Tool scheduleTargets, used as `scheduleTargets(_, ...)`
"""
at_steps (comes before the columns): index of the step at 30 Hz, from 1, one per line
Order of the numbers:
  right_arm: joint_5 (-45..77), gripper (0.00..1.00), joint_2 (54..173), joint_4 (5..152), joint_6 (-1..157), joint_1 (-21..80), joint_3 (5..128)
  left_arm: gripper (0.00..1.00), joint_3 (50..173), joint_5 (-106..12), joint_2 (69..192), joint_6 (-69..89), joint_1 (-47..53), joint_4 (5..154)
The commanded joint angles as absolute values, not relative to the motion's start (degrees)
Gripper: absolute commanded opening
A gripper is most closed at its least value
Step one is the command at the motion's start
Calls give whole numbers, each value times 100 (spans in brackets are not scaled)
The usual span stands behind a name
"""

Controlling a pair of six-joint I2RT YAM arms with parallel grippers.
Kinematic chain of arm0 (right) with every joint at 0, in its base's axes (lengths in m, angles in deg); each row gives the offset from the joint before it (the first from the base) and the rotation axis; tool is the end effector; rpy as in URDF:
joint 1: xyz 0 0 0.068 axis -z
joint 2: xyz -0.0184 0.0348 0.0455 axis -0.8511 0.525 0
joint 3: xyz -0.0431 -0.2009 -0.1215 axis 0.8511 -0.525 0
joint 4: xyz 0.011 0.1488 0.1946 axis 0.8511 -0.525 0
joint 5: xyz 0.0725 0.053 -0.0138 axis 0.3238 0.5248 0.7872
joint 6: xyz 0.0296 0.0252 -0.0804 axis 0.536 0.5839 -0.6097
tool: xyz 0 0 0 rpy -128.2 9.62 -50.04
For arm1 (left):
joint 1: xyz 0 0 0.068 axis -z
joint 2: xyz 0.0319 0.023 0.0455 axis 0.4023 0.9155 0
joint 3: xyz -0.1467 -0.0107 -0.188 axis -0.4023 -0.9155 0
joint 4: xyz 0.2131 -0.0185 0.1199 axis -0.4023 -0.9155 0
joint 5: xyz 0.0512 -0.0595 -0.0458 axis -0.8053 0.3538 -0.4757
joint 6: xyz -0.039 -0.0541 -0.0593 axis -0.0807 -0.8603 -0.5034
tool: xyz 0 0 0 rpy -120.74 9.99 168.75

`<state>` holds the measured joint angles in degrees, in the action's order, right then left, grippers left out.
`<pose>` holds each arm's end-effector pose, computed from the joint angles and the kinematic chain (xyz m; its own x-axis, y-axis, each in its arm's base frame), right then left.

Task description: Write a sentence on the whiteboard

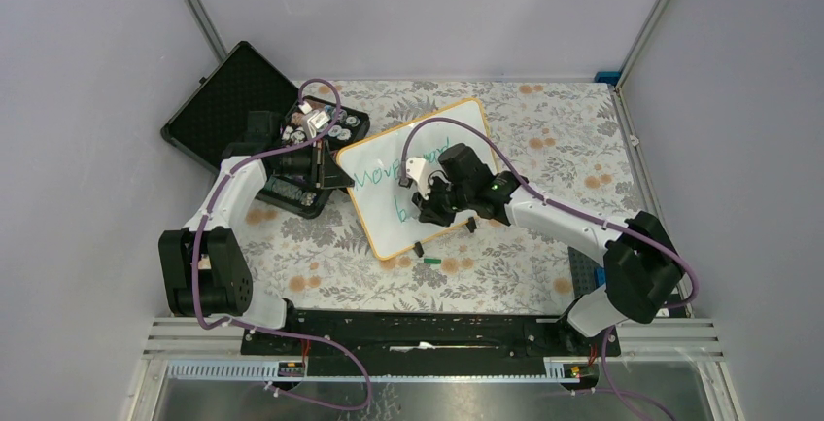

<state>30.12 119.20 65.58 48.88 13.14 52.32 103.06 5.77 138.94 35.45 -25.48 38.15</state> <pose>0.2286 0.2715 0.2024 -0.0879 -0.5887 -0.8036 -0.9651 0.2501 -0.0776 0.2884 -0.0607 0.2222 -0.7340 0.0923 -0.6728 0.6209 0.4925 -0.6099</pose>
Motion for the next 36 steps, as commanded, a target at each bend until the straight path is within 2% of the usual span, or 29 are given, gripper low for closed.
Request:
scheduleTargets(1,3034,0,12009,6630,4899,1230,5468,0,10252,20,13725,3957,-2526,4160)
scheduleTargets(20,3658,0,11653,5957,5066,1187,5806,0,10248,9,13718,3957,-2524,4162)
scheduleTargets(28,3935,0,11468,5875,5142,1687,5697,0,10248,-11,13700,3980,-2526,4155)
scheduleTargets(36,3796,0,11441,5879,5115,1775,5589,0,10241,15,13697,3964,-2525,4164)
